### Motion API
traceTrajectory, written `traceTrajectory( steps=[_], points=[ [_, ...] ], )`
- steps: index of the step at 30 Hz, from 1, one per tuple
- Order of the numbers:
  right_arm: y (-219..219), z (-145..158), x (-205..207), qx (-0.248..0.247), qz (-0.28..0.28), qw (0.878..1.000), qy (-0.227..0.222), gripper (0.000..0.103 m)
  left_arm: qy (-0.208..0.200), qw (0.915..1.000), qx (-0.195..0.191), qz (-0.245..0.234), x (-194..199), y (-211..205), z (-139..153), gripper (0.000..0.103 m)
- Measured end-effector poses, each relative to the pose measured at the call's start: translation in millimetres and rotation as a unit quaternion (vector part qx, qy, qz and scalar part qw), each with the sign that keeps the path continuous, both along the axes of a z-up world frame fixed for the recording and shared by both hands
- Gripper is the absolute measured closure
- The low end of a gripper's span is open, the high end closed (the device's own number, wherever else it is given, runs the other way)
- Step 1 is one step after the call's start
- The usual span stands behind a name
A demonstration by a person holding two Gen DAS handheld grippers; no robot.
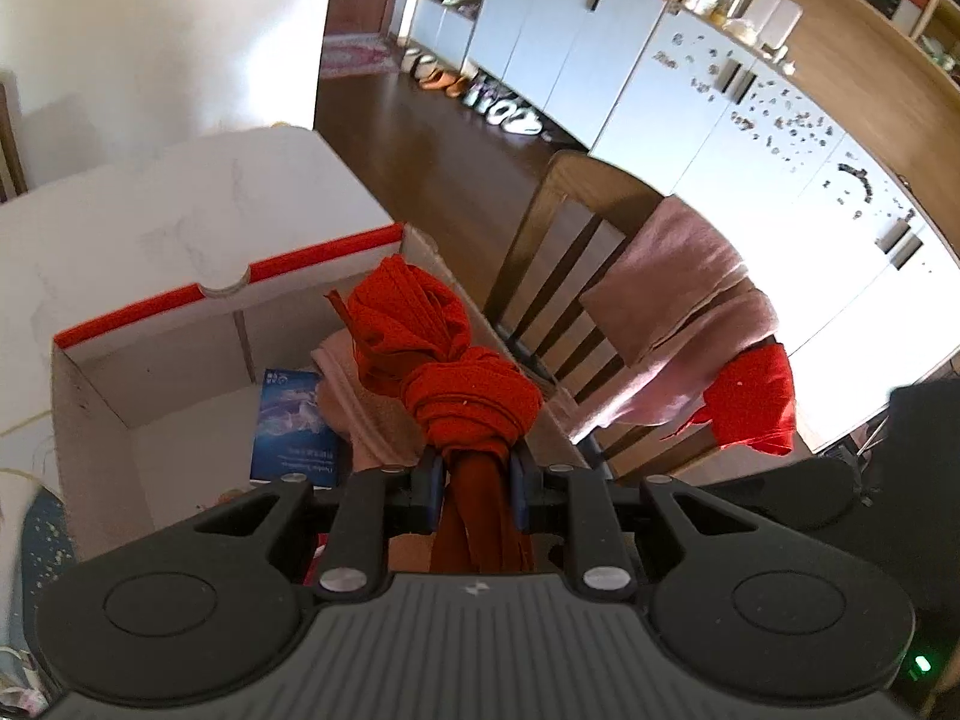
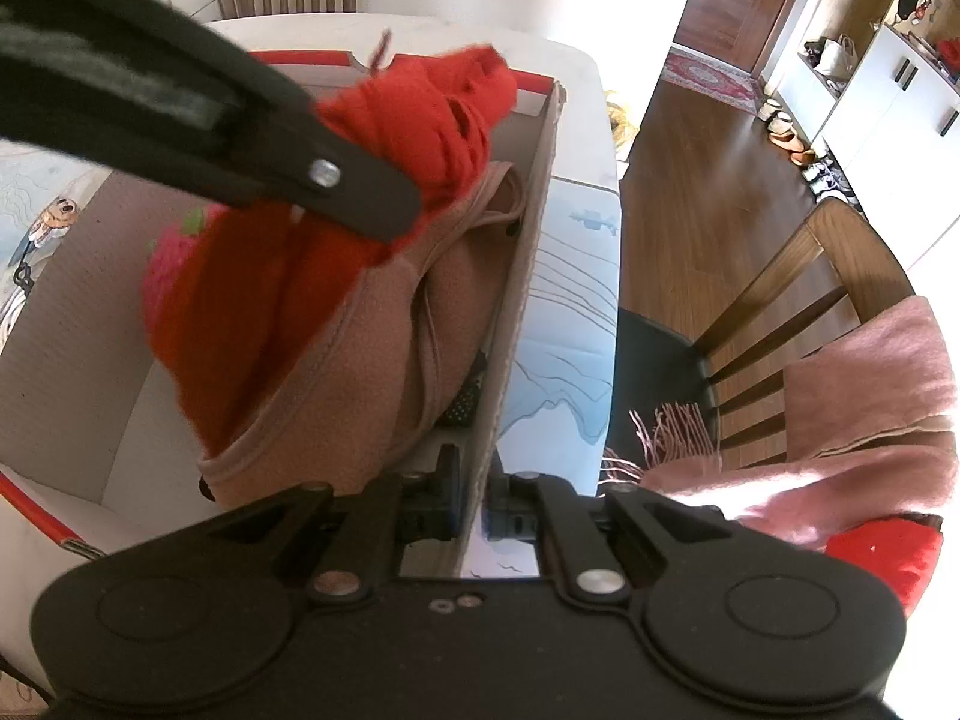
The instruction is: Organize objects
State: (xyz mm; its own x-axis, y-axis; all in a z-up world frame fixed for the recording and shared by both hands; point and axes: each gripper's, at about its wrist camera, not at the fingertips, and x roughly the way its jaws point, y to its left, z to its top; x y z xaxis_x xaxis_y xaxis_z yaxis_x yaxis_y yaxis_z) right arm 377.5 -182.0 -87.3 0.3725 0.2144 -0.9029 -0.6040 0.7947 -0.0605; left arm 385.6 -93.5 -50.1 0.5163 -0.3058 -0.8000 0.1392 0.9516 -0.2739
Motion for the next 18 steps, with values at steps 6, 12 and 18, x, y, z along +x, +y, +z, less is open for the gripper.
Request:
traceTrajectory(
  steps=[6,12,18],
  points=[
    [-0.6,1.1,0.3,0.001,-0.001,1.0,0.001,0.098,0.031,0.9994,0.007,0.011,18.7,1.4,-22.3,0.083],
    [-0.3,1.4,0.3,0.004,-0.002,1.0,0.003,0.098,0.058,0.9982,0.016,0.005,26.2,-1.0,-43.2,0.083],
    [-2.0,-0.3,1.1,0.005,-0.004,1.0,0.004,0.098,0.078,0.9965,0.028,-0.011,28.2,-6.4,-58.9,0.083]
  ],
)
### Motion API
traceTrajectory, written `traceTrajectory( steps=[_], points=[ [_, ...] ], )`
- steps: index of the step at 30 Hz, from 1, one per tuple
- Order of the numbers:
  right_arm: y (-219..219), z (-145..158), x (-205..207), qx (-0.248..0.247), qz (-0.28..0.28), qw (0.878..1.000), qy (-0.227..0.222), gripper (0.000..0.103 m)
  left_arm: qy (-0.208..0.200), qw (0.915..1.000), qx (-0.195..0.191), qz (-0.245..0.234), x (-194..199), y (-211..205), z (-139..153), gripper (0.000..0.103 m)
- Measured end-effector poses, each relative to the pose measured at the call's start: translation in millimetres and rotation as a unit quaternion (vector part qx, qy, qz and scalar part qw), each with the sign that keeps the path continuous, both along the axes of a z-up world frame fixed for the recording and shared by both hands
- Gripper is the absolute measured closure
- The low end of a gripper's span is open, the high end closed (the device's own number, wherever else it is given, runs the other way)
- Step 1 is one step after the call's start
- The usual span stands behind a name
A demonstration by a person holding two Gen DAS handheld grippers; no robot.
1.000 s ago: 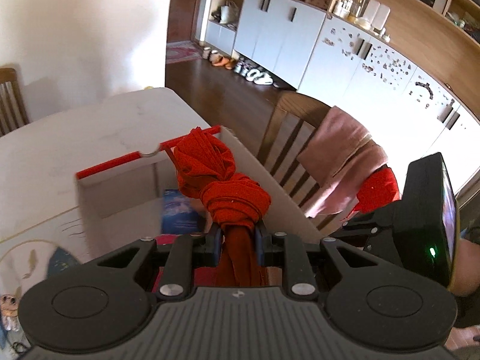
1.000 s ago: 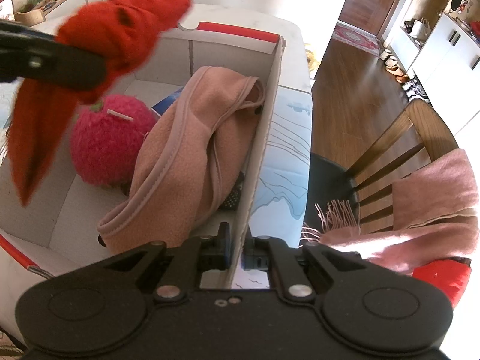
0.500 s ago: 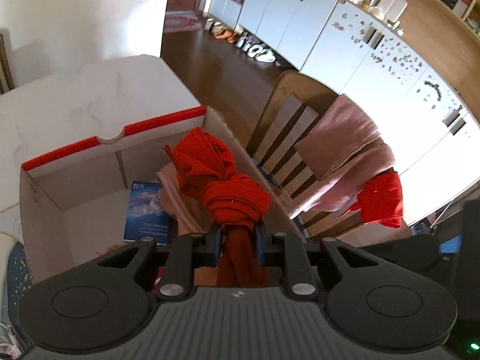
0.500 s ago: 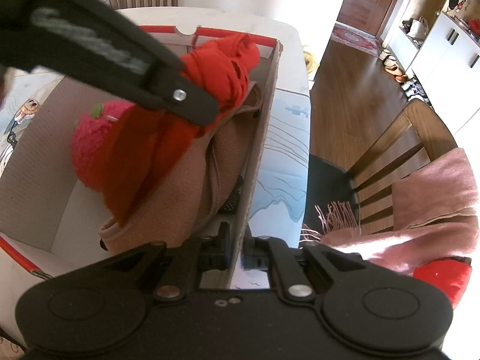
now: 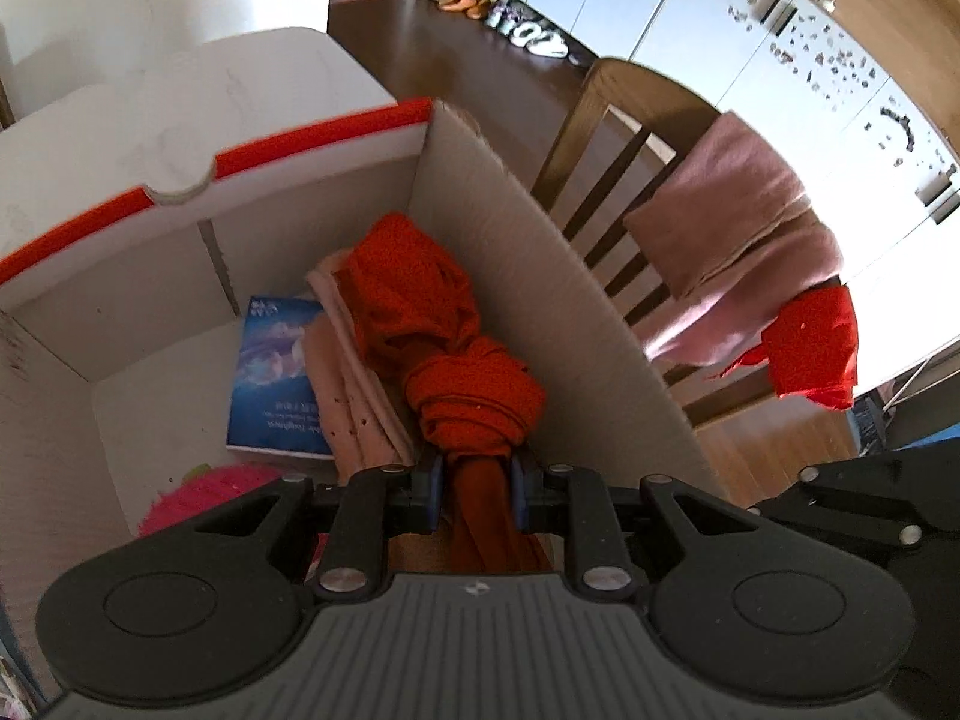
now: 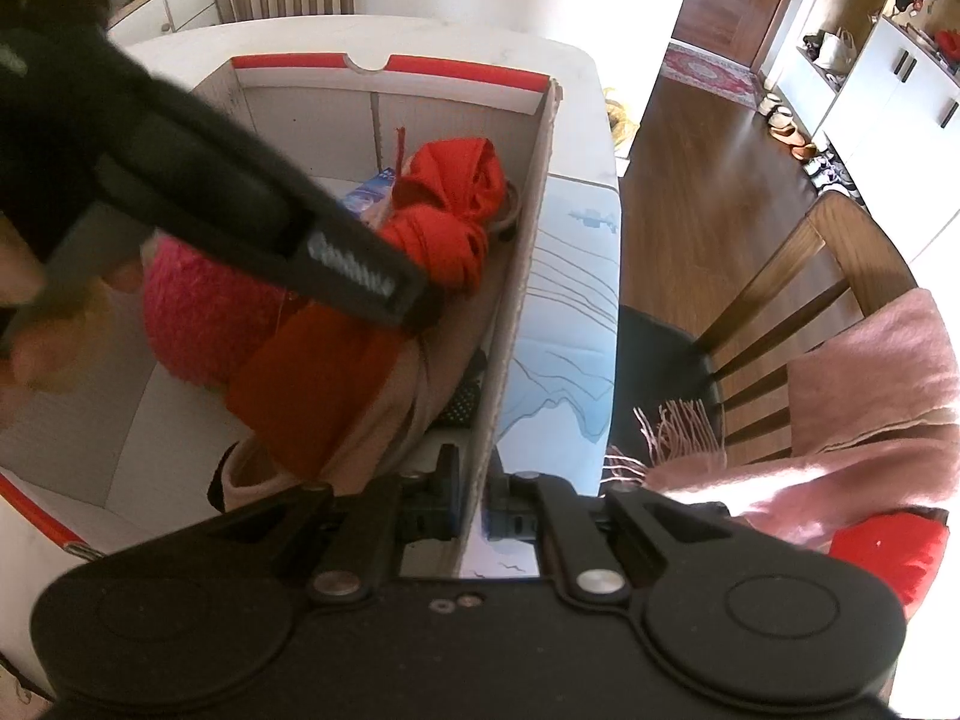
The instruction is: Organize objects
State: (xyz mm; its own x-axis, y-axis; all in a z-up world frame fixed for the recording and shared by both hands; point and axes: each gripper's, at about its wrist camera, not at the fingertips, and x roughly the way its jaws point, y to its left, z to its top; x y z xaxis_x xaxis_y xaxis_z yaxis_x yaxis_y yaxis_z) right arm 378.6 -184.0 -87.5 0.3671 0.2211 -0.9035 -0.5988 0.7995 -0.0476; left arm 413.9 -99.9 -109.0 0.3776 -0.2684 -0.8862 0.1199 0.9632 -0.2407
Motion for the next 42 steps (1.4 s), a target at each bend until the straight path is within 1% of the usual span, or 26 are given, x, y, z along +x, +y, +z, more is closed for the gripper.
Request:
traceTrajectory(
  steps=[6,10,18,21,22,23,24,35,41,42],
  points=[
    [-0.5,-1.7,0.2,0.001,-0.001,1.0,0.001,0.098,0.014,0.9999,-0.007,0.0,1.0,4.5,-8.9,0.083],
    [-2.0,-2.6,0.9,0.0,0.0,1.0,0.001,0.098,0.007,0.9998,-0.017,0.006,-1.5,8.2,-4.5,0.081],
    [-2.5,-2.3,0.3,-0.001,0.001,1.0,-0.001,0.098,-0.012,0.9998,-0.018,0.003,-8.8,8.7,8.3,0.075],
    [-2.7,-2.1,-0.2,-0.001,0.001,1.0,-0.001,0.098,-0.022,0.9996,-0.018,0.006,-12.3,9.2,14.6,0.069],
    [-2.6,-1.9,-0.5,-0.001,0.002,1.0,-0.002,0.098,-0.026,0.9995,-0.017,0.006,-14.1,9.8,17.4,0.06],
    [-3.2,-1.5,-0.7,-0.001,0.002,1.0,-0.002,0.098,-0.03,0.9994,-0.016,0.007,-15.0,9.5,19.6,0.053],
    [-3.2,-1.4,-0.7,-0.001,0.002,1.0,-0.002,0.098,-0.038,0.9992,-0.014,0.009,-17.4,10.0,23.1,0.044],
    [-2.1,-0.2,-2.7,-0.004,0.005,1.0,-0.004,0.097,-0.087,0.9959,-0.018,0.017,-39.3,22.4,61.0,0.043],
    [-1.5,0.5,-4.1,-0.005,0.006,1.0,-0.005,0.097,-0.112,0.9934,-0.012,0.018,-60.1,33.9,80.6,0.036],
    [-1.4,0.9,-4.2,-0.005,0.007,1.0,-0.005,0.097,-0.116,0.9929,-0.013,0.02,-64.7,38.1,83.8,0.034]
  ],
)
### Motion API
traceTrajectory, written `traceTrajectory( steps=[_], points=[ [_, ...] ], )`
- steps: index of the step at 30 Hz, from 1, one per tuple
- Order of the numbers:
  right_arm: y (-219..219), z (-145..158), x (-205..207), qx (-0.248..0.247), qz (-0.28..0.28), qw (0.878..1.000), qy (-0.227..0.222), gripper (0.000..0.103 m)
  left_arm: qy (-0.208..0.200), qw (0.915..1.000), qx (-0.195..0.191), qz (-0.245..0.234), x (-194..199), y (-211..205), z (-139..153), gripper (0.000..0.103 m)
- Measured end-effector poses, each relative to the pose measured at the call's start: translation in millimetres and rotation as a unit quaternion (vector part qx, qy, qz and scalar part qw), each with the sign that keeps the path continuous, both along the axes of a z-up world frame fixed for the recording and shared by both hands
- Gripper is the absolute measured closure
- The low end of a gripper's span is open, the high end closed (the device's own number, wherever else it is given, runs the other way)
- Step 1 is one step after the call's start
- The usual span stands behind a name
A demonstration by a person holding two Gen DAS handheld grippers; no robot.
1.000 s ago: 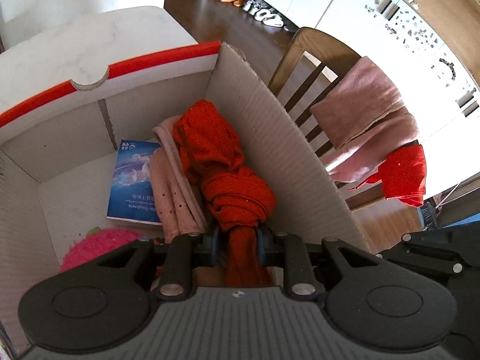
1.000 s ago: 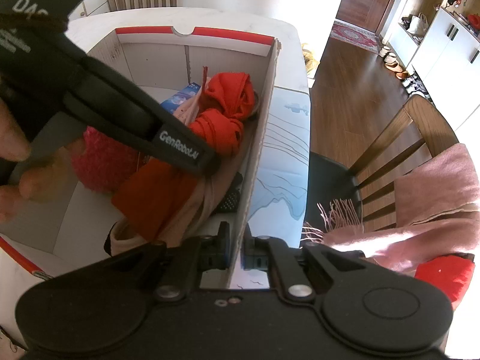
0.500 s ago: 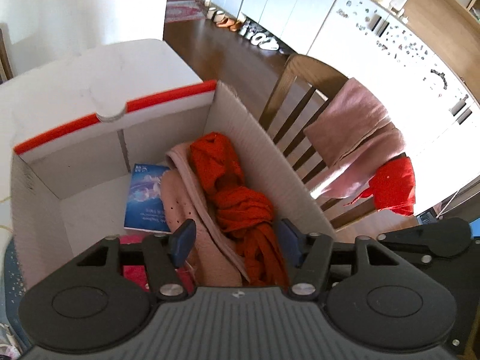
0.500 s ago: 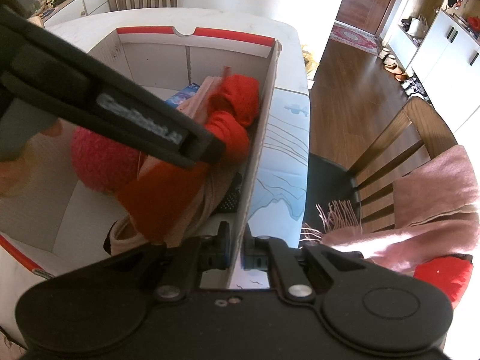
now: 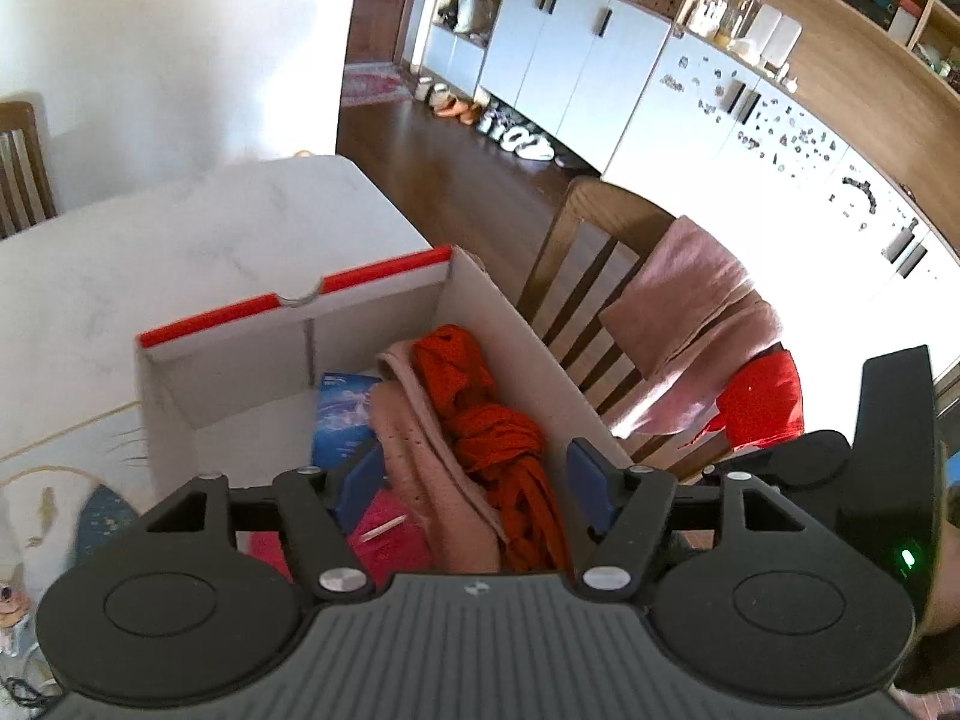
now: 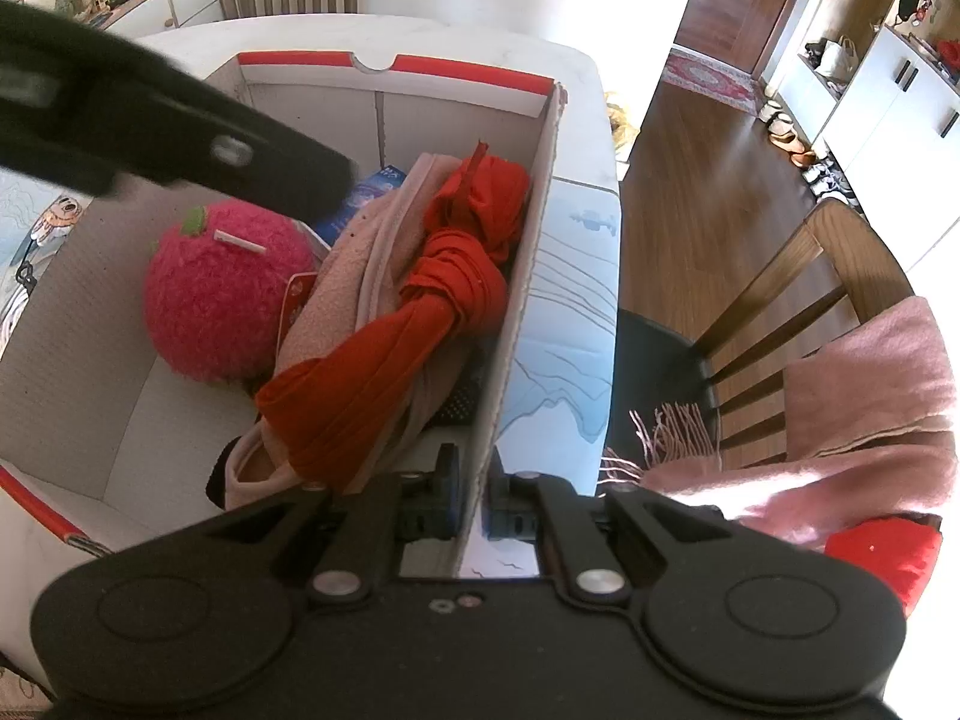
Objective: Organize objects
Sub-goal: 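Open the left gripper to release the red cloth in the box, then return the left gripper to the pile and grasp the plush bunny keychain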
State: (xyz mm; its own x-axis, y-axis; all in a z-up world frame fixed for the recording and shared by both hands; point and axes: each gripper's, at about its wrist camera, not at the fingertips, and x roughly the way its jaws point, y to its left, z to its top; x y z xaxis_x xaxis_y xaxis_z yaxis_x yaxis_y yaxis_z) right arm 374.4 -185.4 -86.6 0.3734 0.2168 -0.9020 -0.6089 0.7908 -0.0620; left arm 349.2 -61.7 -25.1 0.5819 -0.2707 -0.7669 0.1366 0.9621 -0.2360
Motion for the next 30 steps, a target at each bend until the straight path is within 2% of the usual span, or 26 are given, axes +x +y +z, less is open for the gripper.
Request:
traceTrajectory(
  steps=[5,7,9,13,23,30],
  points=[
    [0.2,0.6,0.3,-0.001,0.002,1.0,0.0,0.097,-0.015,0.9997,-0.001,0.019,-21.5,21.4,13.0,0.03],
    [0.8,0.9,0.7,-0.001,0.002,1.0,0.001,0.096,-0.02,0.9994,0.002,0.028,-31.3,31.5,16.0,0.022],
    [0.6,1.1,0.7,-0.001,0.003,1.0,0.0,0.096,-0.024,0.9991,0.008,0.034,-40.4,40.1,17.3,0.021],
    [-0.6,-0.1,1.1,-0.003,0.001,1.0,0.001,0.096,-0.02,0.9982,0.025,0.05,-59.0,59.7,13.8,0.02],
    [0.8,-0.1,0.7,-0.006,0.002,1.0,-0.001,0.096,-0.002,0.9928,0.018,0.118,-97.2,117.2,0.8,0.015],
    [0.5,0.4,1.8,-0.009,0.002,1.0,-0.001,0.096,-0.001,0.987,0.03,0.158,-114.0,148.6,-7.1,0.003]
  ],
)
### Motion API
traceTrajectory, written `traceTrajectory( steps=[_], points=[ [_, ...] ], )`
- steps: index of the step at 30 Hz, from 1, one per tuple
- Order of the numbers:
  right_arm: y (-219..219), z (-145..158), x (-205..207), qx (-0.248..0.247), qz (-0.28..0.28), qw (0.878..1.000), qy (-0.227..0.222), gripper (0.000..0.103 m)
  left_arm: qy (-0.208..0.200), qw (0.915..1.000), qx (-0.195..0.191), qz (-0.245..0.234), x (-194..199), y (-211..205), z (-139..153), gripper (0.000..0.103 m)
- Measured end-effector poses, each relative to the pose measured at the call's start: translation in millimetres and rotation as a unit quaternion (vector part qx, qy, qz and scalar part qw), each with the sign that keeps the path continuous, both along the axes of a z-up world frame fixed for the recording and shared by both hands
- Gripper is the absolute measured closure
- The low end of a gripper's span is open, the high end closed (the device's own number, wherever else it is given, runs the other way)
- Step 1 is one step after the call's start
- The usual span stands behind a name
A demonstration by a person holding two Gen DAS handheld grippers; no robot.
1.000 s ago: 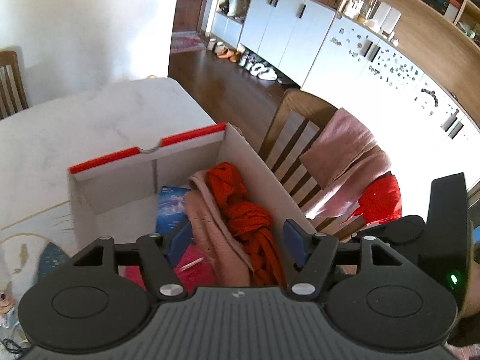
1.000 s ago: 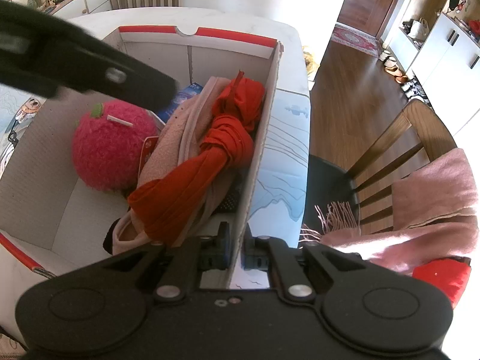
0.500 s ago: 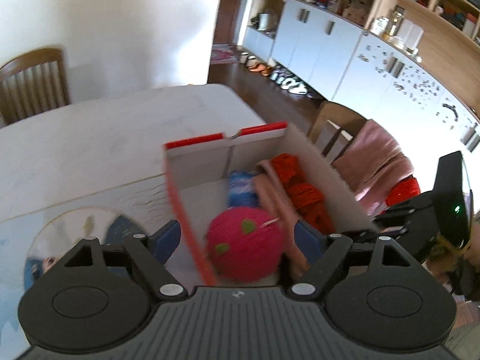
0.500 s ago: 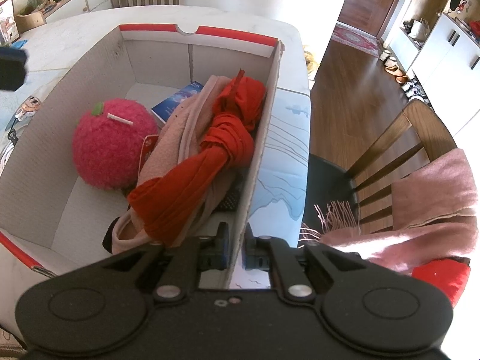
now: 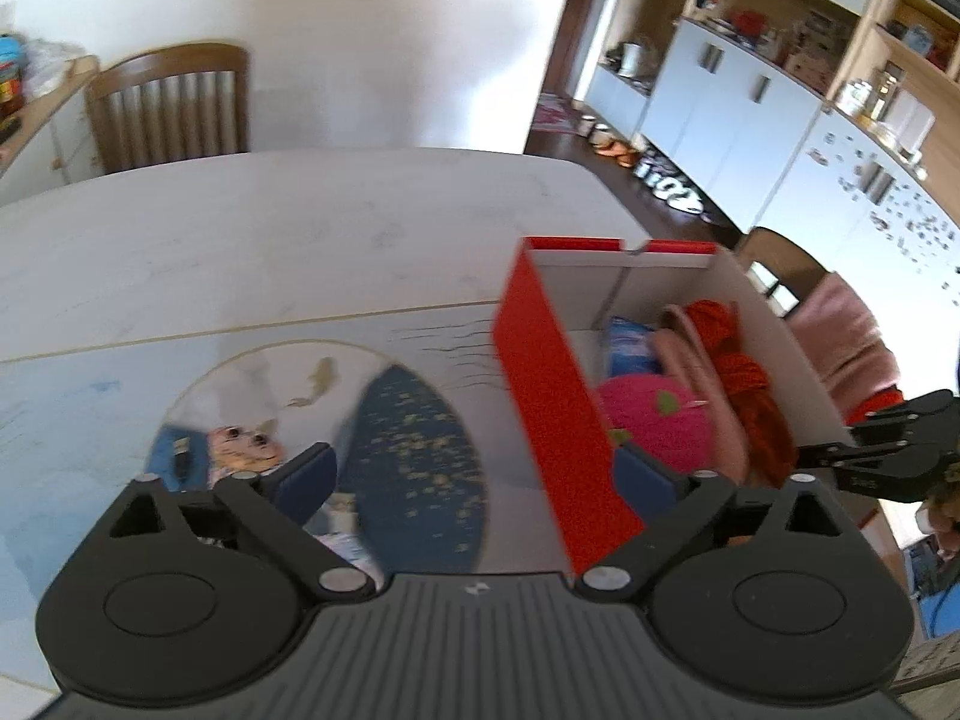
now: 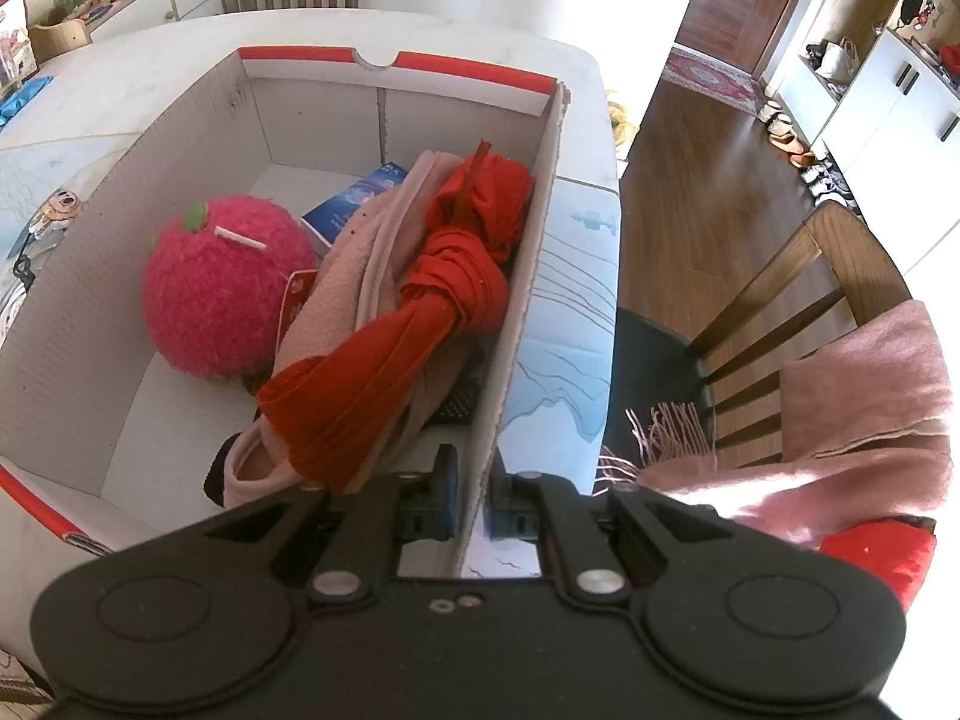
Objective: Organize objects
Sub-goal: 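Return the left gripper to the pile and grasp the plush bunny keychain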
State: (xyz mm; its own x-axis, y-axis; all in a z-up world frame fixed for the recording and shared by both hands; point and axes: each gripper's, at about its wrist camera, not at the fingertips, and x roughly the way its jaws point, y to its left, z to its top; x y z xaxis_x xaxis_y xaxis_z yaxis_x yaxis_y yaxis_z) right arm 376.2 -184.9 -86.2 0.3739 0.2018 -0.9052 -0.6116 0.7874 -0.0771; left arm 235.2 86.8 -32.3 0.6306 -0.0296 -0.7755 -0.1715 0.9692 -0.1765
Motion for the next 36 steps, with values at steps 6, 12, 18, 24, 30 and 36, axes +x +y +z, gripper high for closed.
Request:
traceTrajectory(
  steps=[6,12,18,24,30,36],
  points=[
    [0.5,-0.2,0.1,-0.001,0.0,1.0,0.001,0.096,0.02,0.9993,0.007,0.03,-5.5,26.8,-13.9,0.0],
    [1.0,-0.6,0.9,-0.002,0.0,1.0,0.002,0.096,0.034,0.9971,0.014,0.066,-3.1,56.7,-36.6,0.0],
    [1.5,-0.6,2.5,-0.003,-0.002,1.0,0.003,0.096,0.051,0.9947,0.038,0.081,9.9,79.9,-56.9,0.0],
    [1.2,-0.1,2.8,-0.005,-0.003,1.0,0.003,0.096,0.056,0.994,0.059,0.073,22.0,87.4,-76.4,0.0],
    [0.9,-1.8,3.3,-0.007,-0.006,1.0,0.006,0.096,0.074,0.9919,0.078,0.067,32.2,92.4,-95.3,0.0],
    [1.8,-4.8,2.3,-0.011,-0.007,1.0,0.008,0.096,0.089,0.9888,0.092,0.077,38.5,100.2,-109.1,0.0]
  ],
)
